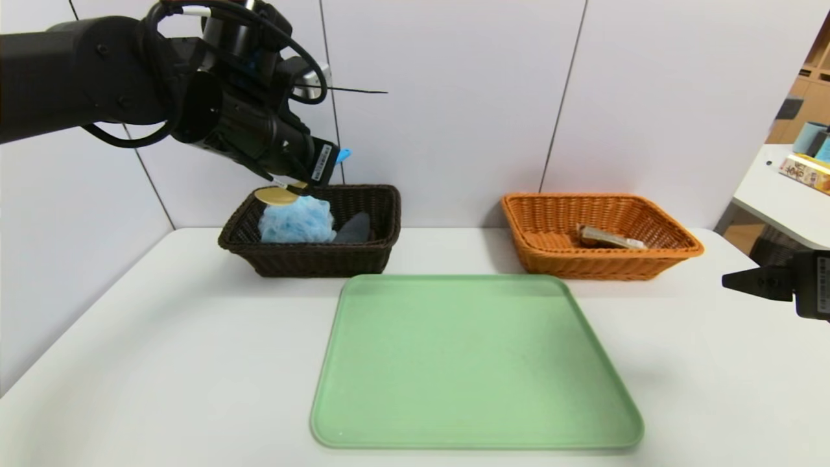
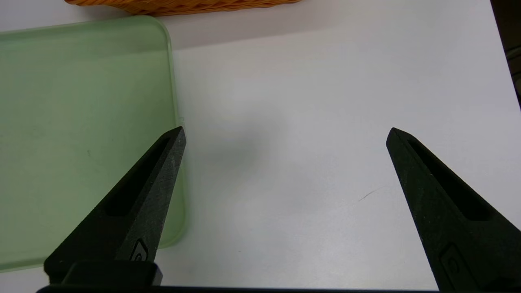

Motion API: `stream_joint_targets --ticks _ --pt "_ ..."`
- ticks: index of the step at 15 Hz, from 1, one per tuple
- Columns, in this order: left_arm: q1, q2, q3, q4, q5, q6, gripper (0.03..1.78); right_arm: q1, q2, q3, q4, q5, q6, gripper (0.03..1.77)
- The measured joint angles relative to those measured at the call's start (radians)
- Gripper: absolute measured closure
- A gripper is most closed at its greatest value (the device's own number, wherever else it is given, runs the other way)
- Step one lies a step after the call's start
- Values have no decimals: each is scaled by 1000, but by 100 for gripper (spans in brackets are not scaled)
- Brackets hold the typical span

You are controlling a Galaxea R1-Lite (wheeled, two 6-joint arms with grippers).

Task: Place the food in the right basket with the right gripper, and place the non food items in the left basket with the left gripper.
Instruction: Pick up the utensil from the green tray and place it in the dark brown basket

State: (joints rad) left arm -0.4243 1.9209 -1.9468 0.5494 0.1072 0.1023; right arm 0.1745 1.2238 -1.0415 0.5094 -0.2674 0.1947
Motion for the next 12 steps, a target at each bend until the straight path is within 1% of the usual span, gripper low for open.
stream_joint_targets --ticks 1,3,6,9,12 --pt "17 10 1 -1 -56 51 165 1 0 0 0 0 -1 10" --pt "38 37 5 -11 -140 150 165 6 0 -1 1 -1 -1 10" --pt "65 100 7 -84 -269 301 165 8 -2 1 3 -2 0 10" --pt "96 182 7 -190 -342 472 165 8 -6 3 4 -2 0 10" --pt "131 259 7 -306 -407 563 165 8 -7 4 3 -2 0 10"
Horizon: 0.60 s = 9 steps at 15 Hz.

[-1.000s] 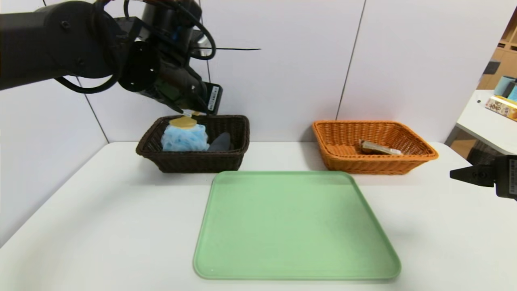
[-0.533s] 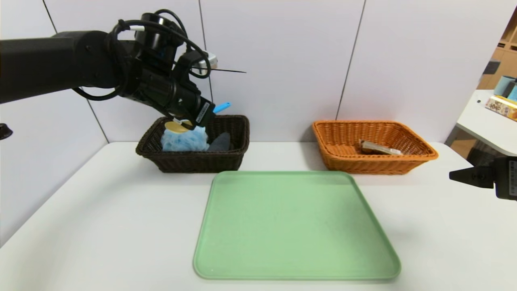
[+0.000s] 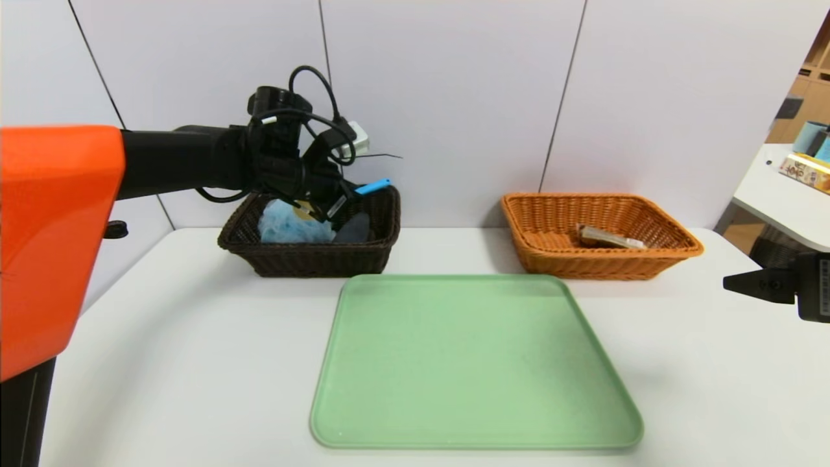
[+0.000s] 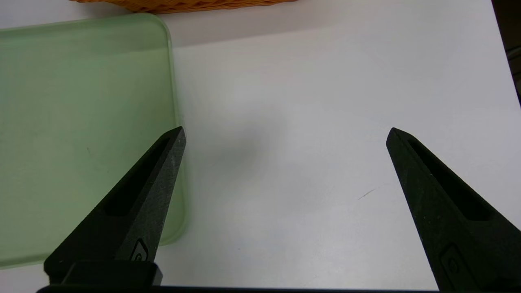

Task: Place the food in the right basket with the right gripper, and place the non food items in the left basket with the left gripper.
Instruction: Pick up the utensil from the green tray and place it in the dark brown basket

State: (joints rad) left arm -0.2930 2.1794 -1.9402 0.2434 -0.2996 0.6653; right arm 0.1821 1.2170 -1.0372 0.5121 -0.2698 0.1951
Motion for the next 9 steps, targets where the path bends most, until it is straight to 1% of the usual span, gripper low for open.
stream_joint_targets --ticks 3,9 --pt "37 60 0 -57 -13 37 165 0 0 12 -2 0 2 10" --pt "59 99 0 -60 -13 27 165 0 4 23 -5 1 3 10"
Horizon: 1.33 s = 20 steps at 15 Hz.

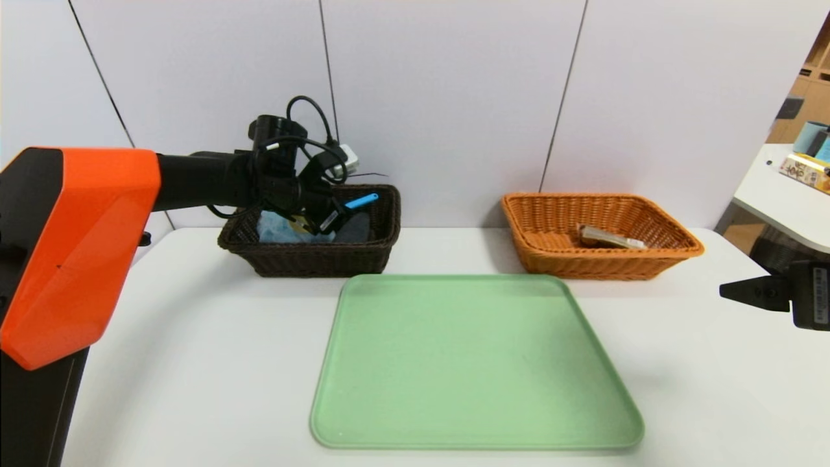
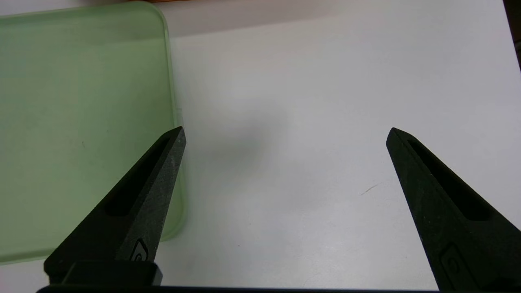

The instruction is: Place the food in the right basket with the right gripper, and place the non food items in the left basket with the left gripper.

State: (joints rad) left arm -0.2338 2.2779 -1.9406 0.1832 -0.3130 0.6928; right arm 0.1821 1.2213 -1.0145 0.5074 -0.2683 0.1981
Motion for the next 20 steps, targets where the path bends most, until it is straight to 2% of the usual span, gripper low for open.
stream_joint_targets --ticks 1,2,5,9,14,16,18,20 --pt "0 0 0 1 0 -3 157 0 1 0 0 0 0 10" --pt "0 0 -1 2 1 -5 138 0 1 1 0 0 0 10" --pt "-4 -8 -1 5 2 -44 98 0 2 1 0 0 0 10" --pt "-11 -49 -1 14 2 -124 62 0 2 -2 0 0 0 10" --pt "-28 -193 0 130 21 -294 38 1 -4 -7 -1 1 0 10" --pt "-30 -257 2 166 87 -370 32 1 -6 -8 -1 10 -1 10" --pt "-31 -328 10 211 181 -452 27 3 -9 -10 -1 28 -2 10" --pt "-22 -418 29 298 227 -528 24 16 -25 -10 -1 41 1 10"
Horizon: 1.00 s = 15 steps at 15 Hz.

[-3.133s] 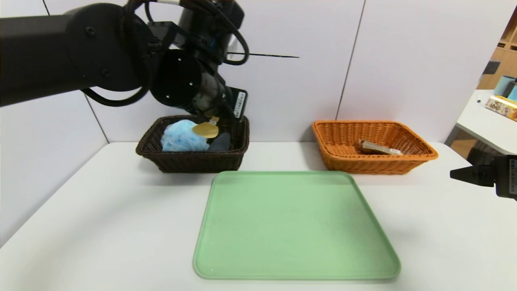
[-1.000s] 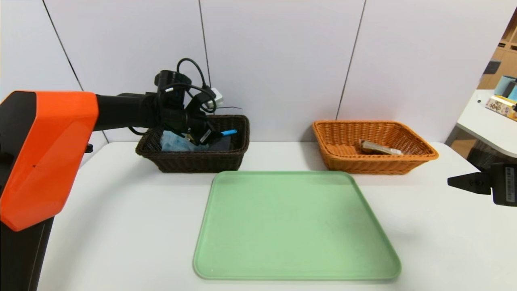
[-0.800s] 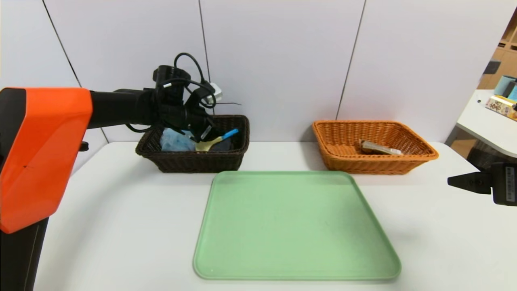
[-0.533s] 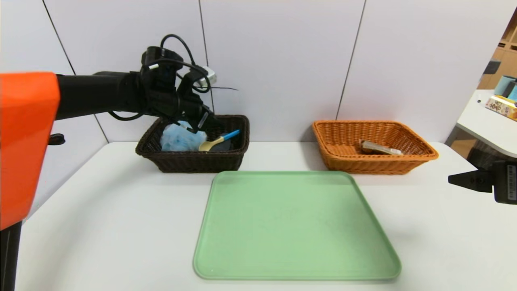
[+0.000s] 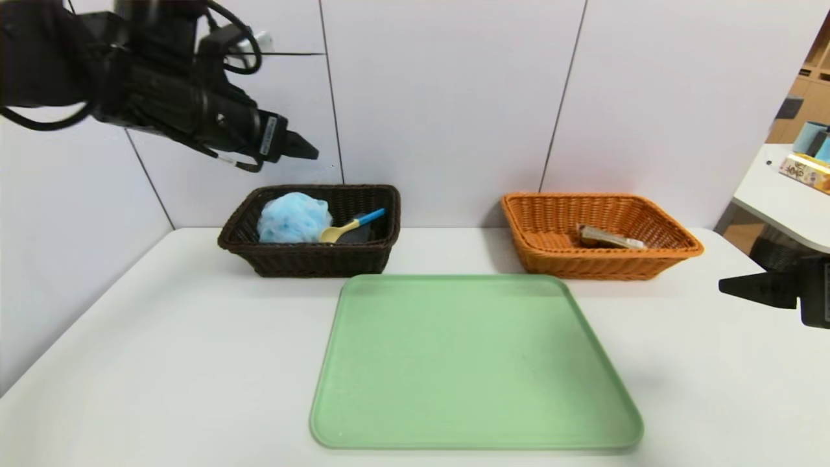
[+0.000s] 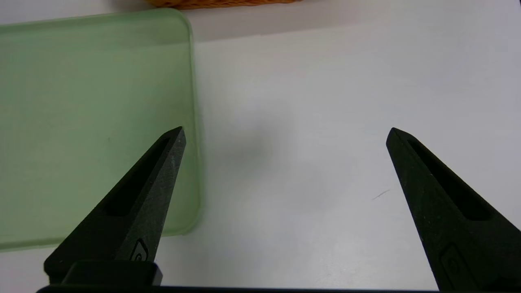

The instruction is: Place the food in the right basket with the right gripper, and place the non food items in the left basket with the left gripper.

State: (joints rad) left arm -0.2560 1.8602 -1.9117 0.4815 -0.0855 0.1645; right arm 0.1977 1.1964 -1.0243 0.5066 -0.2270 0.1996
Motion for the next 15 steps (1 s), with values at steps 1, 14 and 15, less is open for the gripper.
stream_joint_targets --ticks 1,14,15 --pt "10 -57 14 63 7 -28 22 9 -11 0 0 5 -1 10" --pt "172 -850 720 235 101 -148 14 76 -314 37 81 -8 -45 10" --pt "175 -888 751 231 102 -149 13 65 -346 42 90 -9 -59 10"
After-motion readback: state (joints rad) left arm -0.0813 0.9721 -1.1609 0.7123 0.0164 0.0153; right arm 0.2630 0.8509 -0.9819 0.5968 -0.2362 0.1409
